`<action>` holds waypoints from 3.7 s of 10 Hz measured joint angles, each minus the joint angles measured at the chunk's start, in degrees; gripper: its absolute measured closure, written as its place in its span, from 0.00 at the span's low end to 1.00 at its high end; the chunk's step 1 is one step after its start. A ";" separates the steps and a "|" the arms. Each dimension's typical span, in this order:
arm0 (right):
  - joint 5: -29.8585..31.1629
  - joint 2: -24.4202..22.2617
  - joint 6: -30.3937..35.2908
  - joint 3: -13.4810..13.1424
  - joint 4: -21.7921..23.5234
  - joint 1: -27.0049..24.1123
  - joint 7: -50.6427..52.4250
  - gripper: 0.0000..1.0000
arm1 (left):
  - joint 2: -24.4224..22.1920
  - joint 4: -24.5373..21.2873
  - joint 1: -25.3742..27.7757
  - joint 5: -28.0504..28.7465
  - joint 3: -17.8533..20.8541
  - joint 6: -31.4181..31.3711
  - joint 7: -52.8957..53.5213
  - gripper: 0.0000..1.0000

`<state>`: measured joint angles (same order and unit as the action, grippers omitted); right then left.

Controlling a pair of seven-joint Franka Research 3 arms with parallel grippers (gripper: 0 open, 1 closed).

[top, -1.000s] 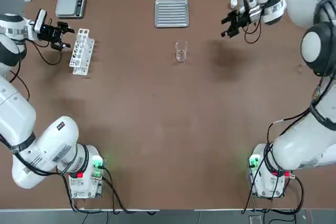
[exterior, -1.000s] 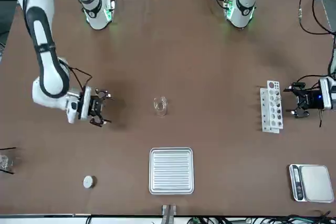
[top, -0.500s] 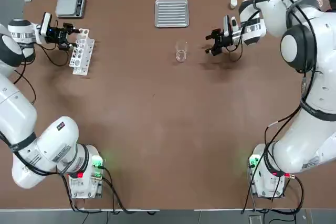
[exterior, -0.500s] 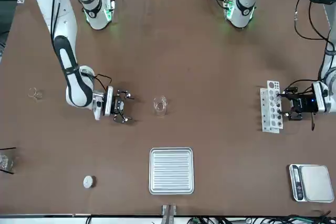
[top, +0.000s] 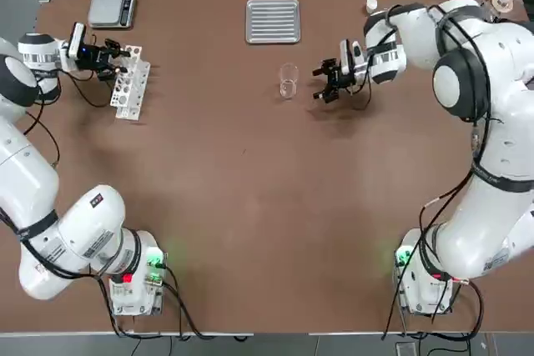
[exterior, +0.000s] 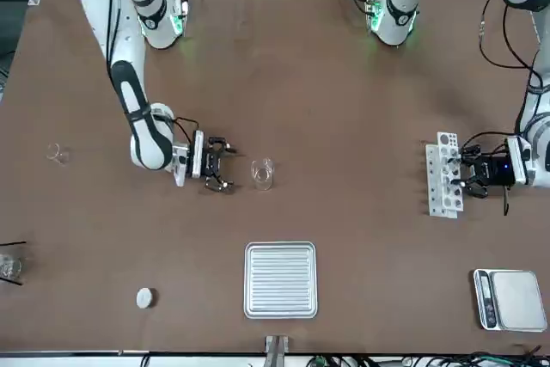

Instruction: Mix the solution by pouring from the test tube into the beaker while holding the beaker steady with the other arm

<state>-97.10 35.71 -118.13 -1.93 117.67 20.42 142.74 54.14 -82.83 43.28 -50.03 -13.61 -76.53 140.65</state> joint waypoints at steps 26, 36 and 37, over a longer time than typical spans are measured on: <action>-10.91 6.62 -5.91 -0.15 -8.45 5.62 2.53 0.00 | 0.48 -2.46 2.44 -0.95 -1.21 0.14 0.00 0.70; -11.03 6.82 -6.87 0.02 -8.45 7.35 2.58 0.00 | 0.22 -2.69 2.53 -0.93 -1.27 0.42 -0.53 0.79; -11.12 6.85 -6.88 0.03 -8.44 7.69 2.58 0.00 | -0.13 -2.69 2.53 -0.90 -1.34 0.68 -0.54 0.79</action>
<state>-108.22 42.56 -125.00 -1.90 109.23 28.11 145.32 54.01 -85.51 45.82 -50.93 -14.96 -75.85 140.11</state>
